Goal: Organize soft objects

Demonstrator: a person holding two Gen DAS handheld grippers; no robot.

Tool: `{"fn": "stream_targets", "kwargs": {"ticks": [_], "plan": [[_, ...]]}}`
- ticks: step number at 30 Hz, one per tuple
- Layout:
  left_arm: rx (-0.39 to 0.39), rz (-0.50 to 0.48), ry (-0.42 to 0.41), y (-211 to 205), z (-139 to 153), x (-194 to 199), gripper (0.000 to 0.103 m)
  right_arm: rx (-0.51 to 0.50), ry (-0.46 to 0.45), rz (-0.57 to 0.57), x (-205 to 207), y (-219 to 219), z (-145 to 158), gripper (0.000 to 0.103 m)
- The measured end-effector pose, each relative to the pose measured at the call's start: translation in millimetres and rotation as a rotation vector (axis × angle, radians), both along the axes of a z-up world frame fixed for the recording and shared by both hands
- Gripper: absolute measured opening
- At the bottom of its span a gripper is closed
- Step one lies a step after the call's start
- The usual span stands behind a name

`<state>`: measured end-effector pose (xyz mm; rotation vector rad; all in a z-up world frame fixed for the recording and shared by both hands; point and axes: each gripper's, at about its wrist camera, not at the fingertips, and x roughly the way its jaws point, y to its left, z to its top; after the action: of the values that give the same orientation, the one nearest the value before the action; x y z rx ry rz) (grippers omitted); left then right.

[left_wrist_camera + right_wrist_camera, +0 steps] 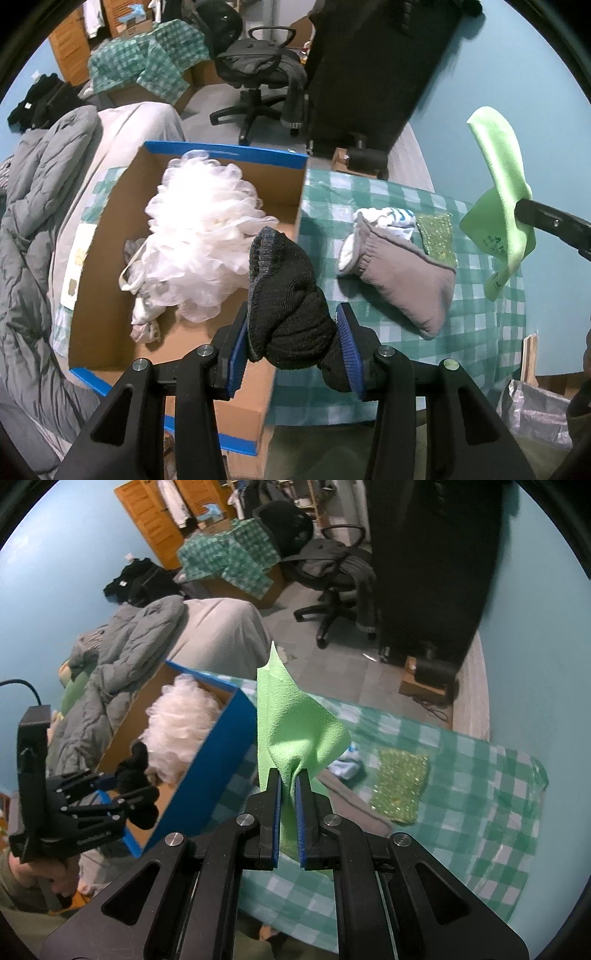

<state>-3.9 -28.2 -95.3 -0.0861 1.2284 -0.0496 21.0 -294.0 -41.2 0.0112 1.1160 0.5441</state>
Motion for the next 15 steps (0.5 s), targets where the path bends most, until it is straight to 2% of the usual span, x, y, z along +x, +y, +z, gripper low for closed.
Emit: {"fn": "stream_targets", "kwargs": {"ticks": [15], "plan": [[0.009,0.08,-0.01,43,5,-12,0.045,0.018,-0.026,0.149,1,61,10,0.006]]}}
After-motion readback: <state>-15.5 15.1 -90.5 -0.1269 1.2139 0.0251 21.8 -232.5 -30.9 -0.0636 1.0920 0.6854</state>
